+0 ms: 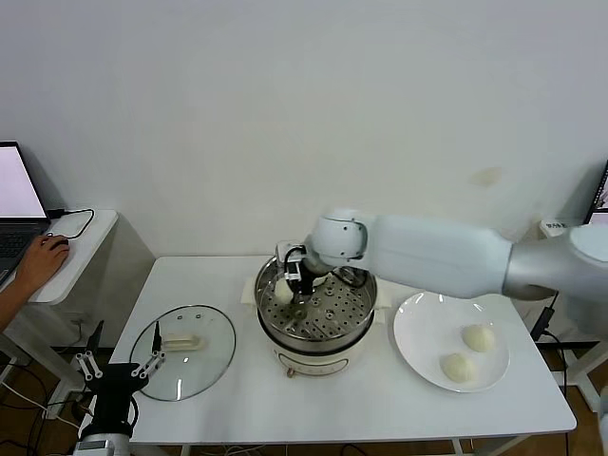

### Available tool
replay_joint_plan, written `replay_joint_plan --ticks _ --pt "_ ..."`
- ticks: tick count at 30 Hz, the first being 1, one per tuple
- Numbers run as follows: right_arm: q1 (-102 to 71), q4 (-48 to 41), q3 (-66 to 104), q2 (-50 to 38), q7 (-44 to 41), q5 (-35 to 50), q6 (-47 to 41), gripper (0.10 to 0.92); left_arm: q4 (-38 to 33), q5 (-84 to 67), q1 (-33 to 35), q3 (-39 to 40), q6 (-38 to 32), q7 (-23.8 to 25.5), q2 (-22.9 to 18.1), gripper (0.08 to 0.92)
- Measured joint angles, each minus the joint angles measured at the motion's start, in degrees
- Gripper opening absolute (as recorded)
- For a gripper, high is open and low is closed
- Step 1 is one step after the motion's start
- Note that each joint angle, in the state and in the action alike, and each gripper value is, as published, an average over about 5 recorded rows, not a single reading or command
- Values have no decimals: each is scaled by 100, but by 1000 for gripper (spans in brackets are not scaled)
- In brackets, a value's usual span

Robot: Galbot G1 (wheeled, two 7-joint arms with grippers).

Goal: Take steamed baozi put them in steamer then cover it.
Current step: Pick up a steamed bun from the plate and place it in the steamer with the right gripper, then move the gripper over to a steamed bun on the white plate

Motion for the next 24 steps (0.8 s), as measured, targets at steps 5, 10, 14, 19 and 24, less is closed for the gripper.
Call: replay_joint_plan --ticks 5,10,14,19,24 --pt "-74 -137 6 100 -16 -91 -14 654 12 2 -13 35 -8 -3 -3 823" --pt "-39 -136 66 67 -127 -133 20 784 9 2 -27 41 -8 0 10 823" --pt "139 -20 133 -118 -355 -190 112 820 10 0 -35 53 -8 2 39 823" --pt "541 285 130 -630 -822 -302 345 823 3 -4 -68 106 -7 5 78 823" --pt "931 720 87 -1391 -1362 -481 684 823 -5 -3 -98 173 -5 13 110 823"
